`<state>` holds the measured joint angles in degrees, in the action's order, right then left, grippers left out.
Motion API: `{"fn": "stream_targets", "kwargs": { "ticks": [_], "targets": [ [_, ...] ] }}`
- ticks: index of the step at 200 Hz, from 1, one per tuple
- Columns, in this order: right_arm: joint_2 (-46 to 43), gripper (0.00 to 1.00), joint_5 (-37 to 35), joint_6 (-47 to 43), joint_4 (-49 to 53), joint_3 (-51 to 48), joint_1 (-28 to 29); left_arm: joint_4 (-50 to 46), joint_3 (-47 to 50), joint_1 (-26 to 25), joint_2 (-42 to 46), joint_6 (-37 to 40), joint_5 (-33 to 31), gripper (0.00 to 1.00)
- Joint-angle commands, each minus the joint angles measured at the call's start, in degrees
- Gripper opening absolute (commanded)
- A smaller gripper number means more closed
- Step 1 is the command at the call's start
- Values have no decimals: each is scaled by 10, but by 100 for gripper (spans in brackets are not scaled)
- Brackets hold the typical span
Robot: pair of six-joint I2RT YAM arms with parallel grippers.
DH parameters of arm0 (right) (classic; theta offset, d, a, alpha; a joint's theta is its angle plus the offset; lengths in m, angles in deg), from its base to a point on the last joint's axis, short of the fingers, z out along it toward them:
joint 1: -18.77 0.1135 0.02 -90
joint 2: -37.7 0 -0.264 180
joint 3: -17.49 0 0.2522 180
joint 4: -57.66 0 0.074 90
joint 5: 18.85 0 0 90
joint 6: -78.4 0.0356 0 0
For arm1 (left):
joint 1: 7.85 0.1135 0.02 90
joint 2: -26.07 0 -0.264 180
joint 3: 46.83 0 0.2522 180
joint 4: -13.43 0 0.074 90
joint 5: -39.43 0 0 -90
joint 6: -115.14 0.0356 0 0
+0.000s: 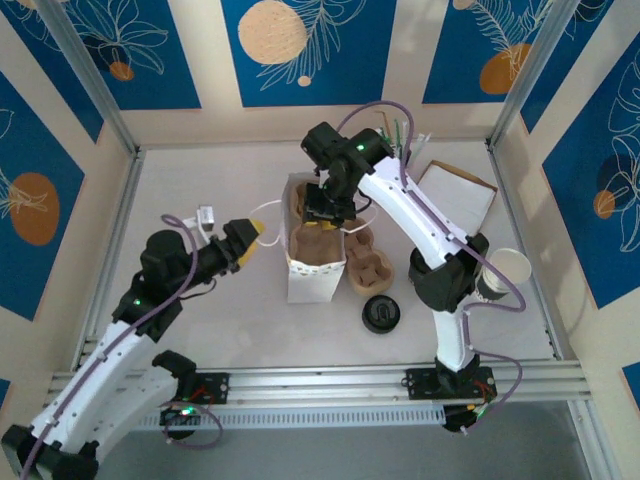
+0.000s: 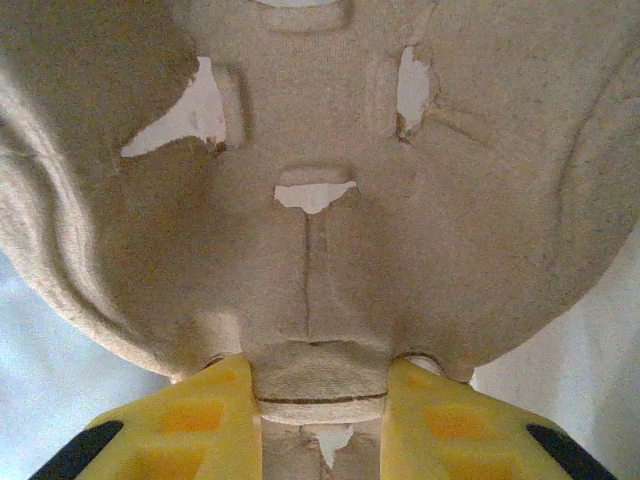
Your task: Pack the takeout coffee
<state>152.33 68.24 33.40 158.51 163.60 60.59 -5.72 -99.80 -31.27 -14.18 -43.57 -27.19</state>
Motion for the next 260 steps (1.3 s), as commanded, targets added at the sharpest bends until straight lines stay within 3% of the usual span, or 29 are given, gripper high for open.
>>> {"fn": "stream_targets", "kwargs": {
  "ticks": [1, 32, 115, 168, 195, 232, 260],
  "targets": [
    [17, 30, -44, -5, 74, 42, 15, -84, -3, 51, -7, 52, 46, 82],
    [26, 30, -50, -6, 99, 56, 25, -41, 42, 93, -50, 59, 70, 77],
    [63, 31, -54, -19, 146, 54, 40, 2, 61, 93, -142, 100, 58, 75],
    [53, 32, -60, -24, 146, 33, 44, 10, 51, 93, -154, 109, 58, 75],
    [47, 34, -68, -25, 146, 24, 46, 38, 42, 94, -145, 100, 82, 80],
    [45, 35, -79, -27, 146, 9, 46, 122, 43, 93, -101, 68, 126, 99],
    [46, 36, -82, -26, 146, 8, 47, 97, 28, 93, -69, 74, 124, 100]
  ]
}}
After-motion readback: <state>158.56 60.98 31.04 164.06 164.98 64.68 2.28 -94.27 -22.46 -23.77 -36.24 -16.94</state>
